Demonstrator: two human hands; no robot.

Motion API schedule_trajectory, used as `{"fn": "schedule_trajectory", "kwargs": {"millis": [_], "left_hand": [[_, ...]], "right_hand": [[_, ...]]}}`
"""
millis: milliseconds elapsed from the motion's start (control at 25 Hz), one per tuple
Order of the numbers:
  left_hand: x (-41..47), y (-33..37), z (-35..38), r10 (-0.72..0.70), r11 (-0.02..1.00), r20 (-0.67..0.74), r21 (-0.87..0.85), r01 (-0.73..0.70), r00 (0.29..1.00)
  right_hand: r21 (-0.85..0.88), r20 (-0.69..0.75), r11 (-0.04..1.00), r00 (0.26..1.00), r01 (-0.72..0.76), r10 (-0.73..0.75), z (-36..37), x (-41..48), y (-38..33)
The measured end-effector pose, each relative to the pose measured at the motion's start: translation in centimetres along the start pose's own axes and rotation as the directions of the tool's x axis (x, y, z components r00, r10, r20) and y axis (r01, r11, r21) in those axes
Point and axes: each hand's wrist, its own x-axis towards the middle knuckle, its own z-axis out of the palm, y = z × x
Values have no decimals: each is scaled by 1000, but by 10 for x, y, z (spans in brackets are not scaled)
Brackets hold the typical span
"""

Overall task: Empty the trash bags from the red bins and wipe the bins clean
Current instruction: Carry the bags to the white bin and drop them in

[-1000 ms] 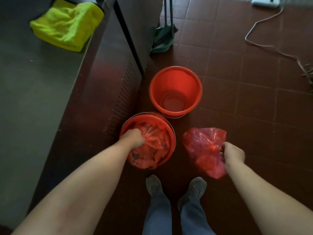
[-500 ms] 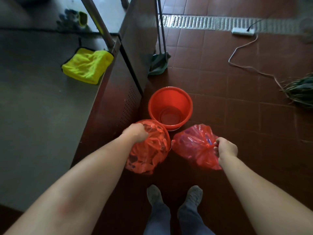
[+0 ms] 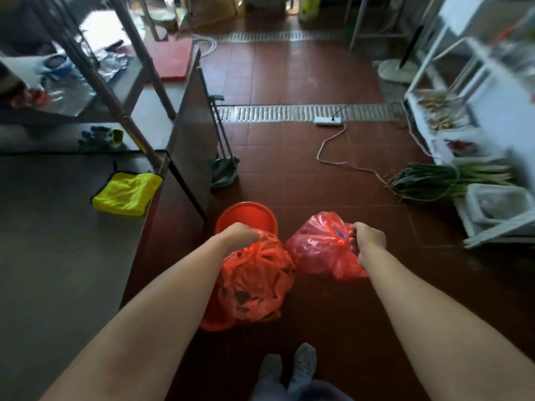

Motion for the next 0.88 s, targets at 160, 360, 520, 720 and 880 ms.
{"fn": "schedule_trajectory", "kwargs": {"millis": [160,360,520,720,880], "left_hand": [[-8,75,18,207,978,56,-49,-205,977],[-23,181,67,334,918,110,189,-349,936],[-44,271,128,466,805,125,350,-479,876],[-68,382,230,576,724,117,387,-571,809],[-93,466,334,550,709,208,396,-583,809]], "right_hand": [[109,-133,993,991,38,-23,-72,-8,-24],[142,-245,986,968,88,-51,-182,-2,-36],[-83,-379,985,910,150,-170,-296,12,-42],[-351,-428,934,875,68,-225,-443,45,-37],[-471,-365,881,921,-54,-138,-571,75,-28]]}}
